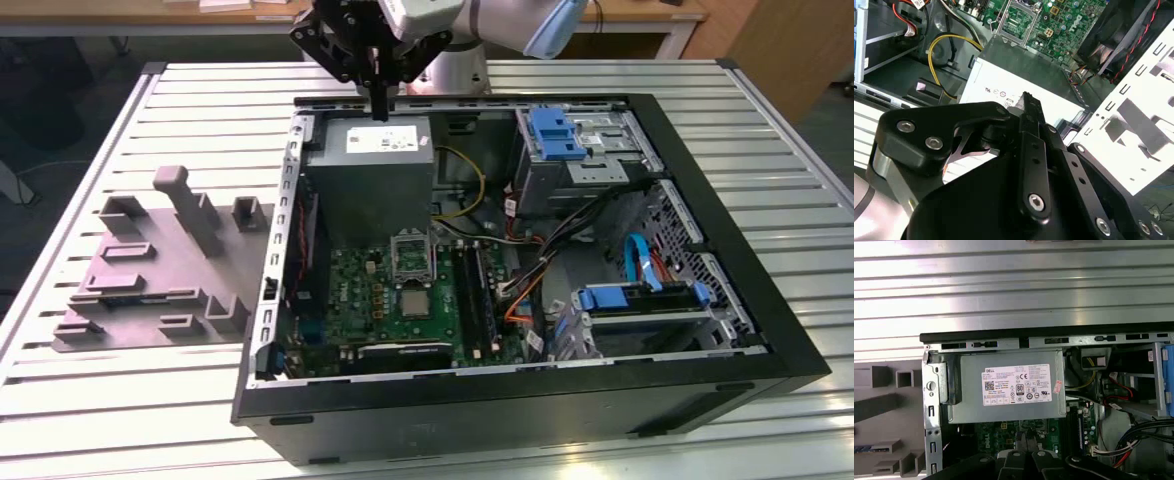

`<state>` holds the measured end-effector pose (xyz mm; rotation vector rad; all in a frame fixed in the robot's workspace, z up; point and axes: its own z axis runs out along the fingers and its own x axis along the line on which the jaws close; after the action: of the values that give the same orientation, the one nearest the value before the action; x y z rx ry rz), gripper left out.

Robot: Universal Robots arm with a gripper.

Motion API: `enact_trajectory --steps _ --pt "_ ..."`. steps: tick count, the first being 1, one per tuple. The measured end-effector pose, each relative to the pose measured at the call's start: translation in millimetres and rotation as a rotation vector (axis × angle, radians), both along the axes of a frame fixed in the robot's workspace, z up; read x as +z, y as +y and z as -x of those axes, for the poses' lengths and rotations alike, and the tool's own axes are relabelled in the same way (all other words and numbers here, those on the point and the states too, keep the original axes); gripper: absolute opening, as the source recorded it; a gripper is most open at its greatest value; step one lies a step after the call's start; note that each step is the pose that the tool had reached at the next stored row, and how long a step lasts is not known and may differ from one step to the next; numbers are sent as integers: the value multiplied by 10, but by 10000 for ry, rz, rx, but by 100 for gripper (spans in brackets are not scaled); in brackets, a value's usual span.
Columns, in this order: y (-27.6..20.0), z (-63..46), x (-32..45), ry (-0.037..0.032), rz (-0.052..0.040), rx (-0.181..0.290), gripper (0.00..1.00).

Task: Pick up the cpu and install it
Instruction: 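Close the cpu cover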

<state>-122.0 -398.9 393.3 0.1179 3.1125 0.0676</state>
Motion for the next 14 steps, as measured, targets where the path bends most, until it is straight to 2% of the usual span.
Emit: enact_trajectory --steps 14 --pt "-8 3 0 1 1 -1 11"
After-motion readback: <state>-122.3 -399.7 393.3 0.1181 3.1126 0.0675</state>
